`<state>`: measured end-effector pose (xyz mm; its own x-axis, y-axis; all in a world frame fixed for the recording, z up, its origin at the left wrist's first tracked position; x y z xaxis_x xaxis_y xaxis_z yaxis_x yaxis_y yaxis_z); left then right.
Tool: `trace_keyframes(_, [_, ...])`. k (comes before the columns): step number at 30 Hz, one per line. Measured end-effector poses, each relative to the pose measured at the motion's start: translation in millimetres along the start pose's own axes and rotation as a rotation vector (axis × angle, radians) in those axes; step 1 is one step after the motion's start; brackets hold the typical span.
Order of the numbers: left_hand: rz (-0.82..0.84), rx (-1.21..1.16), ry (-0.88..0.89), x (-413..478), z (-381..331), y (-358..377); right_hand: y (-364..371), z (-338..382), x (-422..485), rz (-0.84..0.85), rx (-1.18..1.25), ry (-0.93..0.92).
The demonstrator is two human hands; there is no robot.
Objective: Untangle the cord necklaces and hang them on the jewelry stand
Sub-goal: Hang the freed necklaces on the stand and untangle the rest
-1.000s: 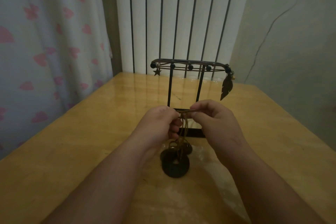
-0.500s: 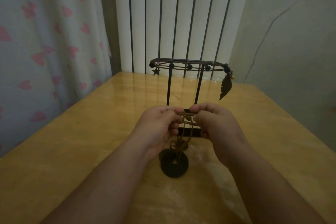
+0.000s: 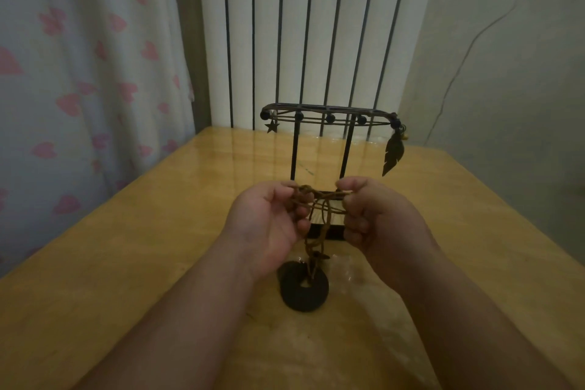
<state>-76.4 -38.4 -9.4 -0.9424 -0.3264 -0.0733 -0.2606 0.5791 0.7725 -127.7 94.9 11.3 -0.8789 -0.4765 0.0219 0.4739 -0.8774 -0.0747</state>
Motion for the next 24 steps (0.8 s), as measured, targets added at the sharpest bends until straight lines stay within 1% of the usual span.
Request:
trace_keyframes(2, [0.016, 0.010, 0.053, -2, -2, 3, 1, 2, -2, -0.032, -0.221, -0.025])
trace_keyframes(3, [0.028, 0.044, 0.064, -3, -3, 4, 0, 2, -3, -0.053, -0.273, -0.031])
trace_keyframes(6, [0.048, 0.262, 0.068, -5, -2, 4, 1, 2, -2, -0.095, -0.330, -0.030])
trace_keyframes(8, [0.023, 0.484, 0.094, -7, -2, 5, 0, 0, 1, -0.133, -0.333, 0.015])
trace_keyframes(9, [0.002, 0.611, 0.121, -8, -2, 6, -2, -1, 2, -0.143, -0.292, 0.048])
trace_keyframes(11, [-0.034, 0.808, 0.179, -9, -2, 7, -4, -3, 2, -0.115, -0.107, 0.076])
trace_keyframes(14, [-0.088, 0.994, 0.258, -11, -5, 8, -2, 2, -2, 0.046, 0.190, 0.000])
trace_keyframes(16, [-0.095, 1.040, 0.261, -11, -6, 9, -2, 3, -1, 0.139, 0.301, -0.046])
trace_keyframes(18, [-0.086, 1.034, 0.248, -10, -6, 10, -3, 4, 1, 0.166, 0.261, -0.078])
trace_keyframes(19, [-0.082, 1.025, 0.243, -10, -6, 10, -4, 4, 1, 0.149, 0.182, -0.096])
trace_keyframes(21, [-0.072, 1.011, 0.243, -10, -8, 10, -7, 4, 2, 0.067, -0.016, -0.133])
trace_keyframes(22, [-0.068, 0.998, 0.243, -10, -9, 10, -8, 5, 2, 0.022, -0.079, -0.145])
trace_keyframes(24, [-0.054, 0.940, 0.228, -11, -9, 10, -10, 5, 4, -0.043, -0.053, -0.149])
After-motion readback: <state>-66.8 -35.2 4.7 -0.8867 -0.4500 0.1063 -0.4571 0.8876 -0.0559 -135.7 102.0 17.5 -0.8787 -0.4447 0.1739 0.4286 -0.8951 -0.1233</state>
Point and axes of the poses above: each hand's wrist, its own x-axis towards the middle knuckle, its own y-axis out of the palm, z = x × y, the point moved 5 cm from there along x, towards the middle knuckle, and after that the axes turned 12 degrees about -x, right-handed, at the moved point
